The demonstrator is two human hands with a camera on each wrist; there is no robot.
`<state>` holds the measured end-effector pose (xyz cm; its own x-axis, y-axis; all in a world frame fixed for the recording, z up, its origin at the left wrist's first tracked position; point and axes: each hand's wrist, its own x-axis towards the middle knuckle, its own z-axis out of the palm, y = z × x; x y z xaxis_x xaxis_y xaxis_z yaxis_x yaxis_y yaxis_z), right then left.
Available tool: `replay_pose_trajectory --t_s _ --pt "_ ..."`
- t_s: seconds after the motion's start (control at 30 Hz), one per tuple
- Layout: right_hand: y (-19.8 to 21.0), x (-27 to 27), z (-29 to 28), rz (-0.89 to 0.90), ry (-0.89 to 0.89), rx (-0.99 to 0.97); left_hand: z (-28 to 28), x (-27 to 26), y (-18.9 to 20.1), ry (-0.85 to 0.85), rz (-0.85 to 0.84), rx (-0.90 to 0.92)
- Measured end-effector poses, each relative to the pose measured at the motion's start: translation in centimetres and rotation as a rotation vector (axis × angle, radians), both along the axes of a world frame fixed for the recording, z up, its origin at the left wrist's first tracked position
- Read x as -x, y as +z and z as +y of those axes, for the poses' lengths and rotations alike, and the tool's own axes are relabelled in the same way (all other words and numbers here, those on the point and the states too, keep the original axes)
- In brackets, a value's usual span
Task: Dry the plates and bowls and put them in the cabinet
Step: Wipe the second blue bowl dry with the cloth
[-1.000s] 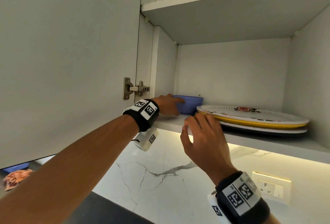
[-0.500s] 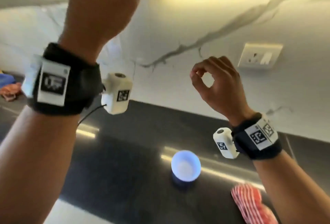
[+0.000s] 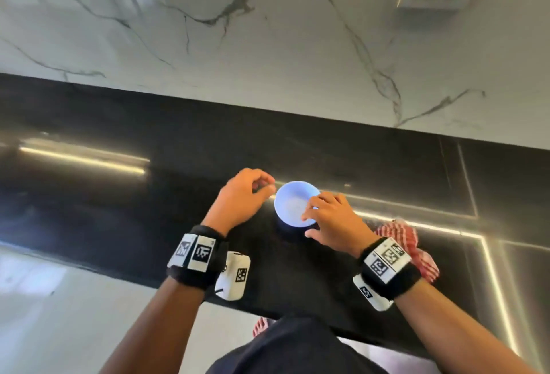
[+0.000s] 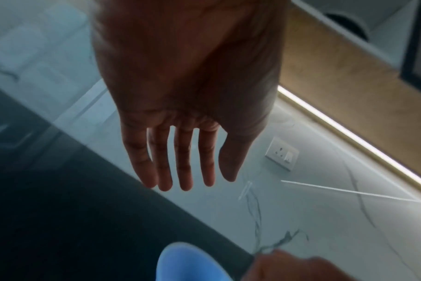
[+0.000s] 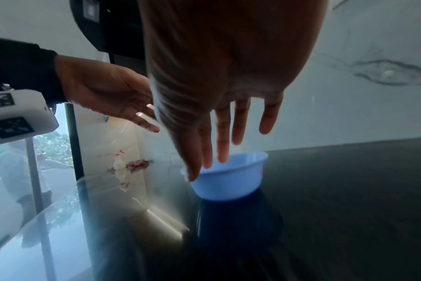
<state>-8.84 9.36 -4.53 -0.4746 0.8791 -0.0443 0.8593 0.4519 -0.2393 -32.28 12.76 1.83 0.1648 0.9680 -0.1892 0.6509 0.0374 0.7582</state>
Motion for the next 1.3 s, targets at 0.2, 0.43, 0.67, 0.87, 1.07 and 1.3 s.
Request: replay_pose_trajectory --t_s 0.2,0.43,0.67,0.87,1.07,1.3 --pt "-1.9 0.0 -1.0 0.141 -0.128 -0.083 -0.8 -1.3 -4.2 0.073 -0.056 0.276" --pt "-1.5 -0.6 -1.6 0.41 -0.222 -0.17 -1.3 -3.3 -5.2 0.208 -0.395 0.527" --pt "-0.3 -1.0 -2.8 0.545 -0.317 -0.171 -0.3 -7.8 -4.7 0.276 -0.848 0.699" --pt "0.3 -1.4 -3.0 0.636 -0.348 -0.248 0.1 -11.3 -4.4 0.246 -1.136 0.885" --pt "1.0 -3.2 -2.7 0.729 -0.418 -0.31 0.7 -13.7 -5.0 0.199 -1.251 0.963" --pt "0.0 -11.4 -5.0 0.334 -0.751 -0.06 1.8 -13.4 -6.4 0.278 -1.203 0.846"
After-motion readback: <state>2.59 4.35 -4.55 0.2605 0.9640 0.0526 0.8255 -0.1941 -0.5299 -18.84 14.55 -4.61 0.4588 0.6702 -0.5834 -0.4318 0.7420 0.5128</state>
